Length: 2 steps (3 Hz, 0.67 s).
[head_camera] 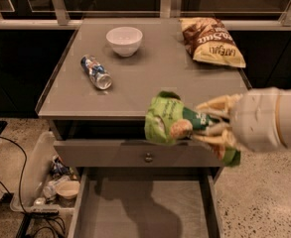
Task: Place green rice chip bag into middle drawer
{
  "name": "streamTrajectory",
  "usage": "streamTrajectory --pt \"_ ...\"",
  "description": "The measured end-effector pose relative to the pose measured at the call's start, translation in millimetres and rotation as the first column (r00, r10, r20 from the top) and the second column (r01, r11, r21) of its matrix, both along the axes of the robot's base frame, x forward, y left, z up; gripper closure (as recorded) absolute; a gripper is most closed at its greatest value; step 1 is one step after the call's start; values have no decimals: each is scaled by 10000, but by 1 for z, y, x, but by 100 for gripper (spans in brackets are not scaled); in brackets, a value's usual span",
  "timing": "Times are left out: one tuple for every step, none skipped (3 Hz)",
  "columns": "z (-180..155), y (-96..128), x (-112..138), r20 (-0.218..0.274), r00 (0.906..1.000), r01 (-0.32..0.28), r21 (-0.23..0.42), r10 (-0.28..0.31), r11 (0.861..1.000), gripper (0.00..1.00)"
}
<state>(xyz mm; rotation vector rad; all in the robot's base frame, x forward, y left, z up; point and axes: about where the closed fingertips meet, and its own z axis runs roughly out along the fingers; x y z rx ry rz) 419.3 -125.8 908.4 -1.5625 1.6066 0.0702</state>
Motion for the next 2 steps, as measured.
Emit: streamTrajectory --pt "-38 8 -49 -168 9998 -57 523 66 9986 100" --pt "-86 11 -68 -91 9998 -142 854 150 9962 100"
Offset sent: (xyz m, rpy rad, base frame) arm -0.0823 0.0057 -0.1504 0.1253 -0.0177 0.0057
